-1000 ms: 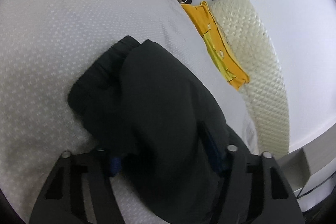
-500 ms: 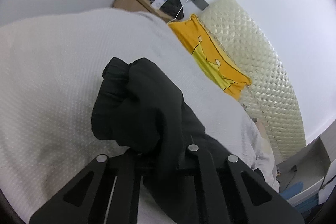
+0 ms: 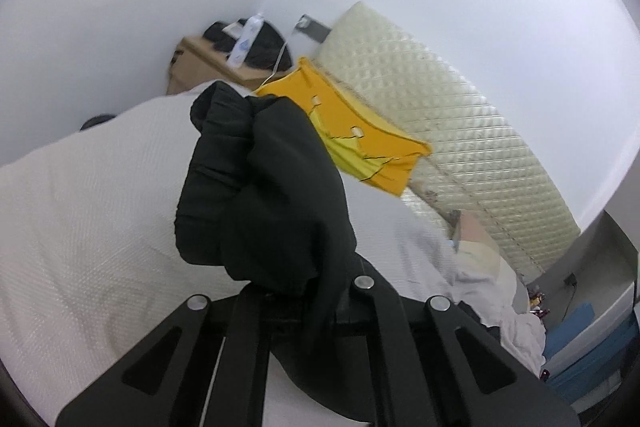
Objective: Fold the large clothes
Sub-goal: 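Lift the sleeve with the left tool and fold it over the jacket body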
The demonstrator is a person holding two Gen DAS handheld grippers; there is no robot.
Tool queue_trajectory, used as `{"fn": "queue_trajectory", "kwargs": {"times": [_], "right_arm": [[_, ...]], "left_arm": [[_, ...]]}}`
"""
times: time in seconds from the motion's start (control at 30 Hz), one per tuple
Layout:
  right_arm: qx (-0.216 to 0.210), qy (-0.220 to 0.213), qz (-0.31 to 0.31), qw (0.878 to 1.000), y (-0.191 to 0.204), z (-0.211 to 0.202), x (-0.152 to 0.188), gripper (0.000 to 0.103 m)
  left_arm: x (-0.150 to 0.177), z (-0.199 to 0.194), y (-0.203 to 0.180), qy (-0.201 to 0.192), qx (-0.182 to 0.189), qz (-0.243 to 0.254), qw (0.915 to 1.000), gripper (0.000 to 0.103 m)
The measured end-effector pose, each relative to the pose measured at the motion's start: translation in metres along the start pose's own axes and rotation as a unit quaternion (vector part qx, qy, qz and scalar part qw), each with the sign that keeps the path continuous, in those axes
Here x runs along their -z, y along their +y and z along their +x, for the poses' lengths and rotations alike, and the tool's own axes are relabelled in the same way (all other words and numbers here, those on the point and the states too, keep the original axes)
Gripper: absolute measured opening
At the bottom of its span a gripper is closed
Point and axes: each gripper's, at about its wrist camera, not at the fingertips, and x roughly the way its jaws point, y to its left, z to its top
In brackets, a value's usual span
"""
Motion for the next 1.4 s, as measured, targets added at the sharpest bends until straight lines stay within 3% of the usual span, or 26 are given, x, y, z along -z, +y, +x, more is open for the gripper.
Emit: {"fn": "queue_trajectory", "kwargs": {"times": [0.23,0.47,0.63,1.1,1.4], "right_arm": [[-0.023,-0.024,0.024,0.999,-0.017,-0.021,-0.005,0.103],[-0.028,-0.049,0.004,0.998,-0.023,-0.043,-0.011,0.103],[-0.023,-0.062,-0.004,0.998,-0.036,-0.060,-0.010,0.103],[-0.022,-0.069,0.056,0.996,-0.086,-0.080,-0.007,0.103],[-0.028,-0.076,0.090,0.993,-0.107,-0.086,-0.004,0.103]], "left_arm": [[-0.005,-0.034,-0.077,-0.025,0.033,0.069,0.9968,0.005],[0.001,-0.058,-0.148,-0.034,0.049,0.117,0.9914,0.005],[0.019,-0.073,-0.204,-0.036,0.085,0.185,0.9784,0.005],[0.106,-0.083,-0.329,-0.025,0.154,0.258,0.9536,0.005],[0.179,-0.060,-0.393,0.025,0.190,0.297,0.9354,0.005]]}}
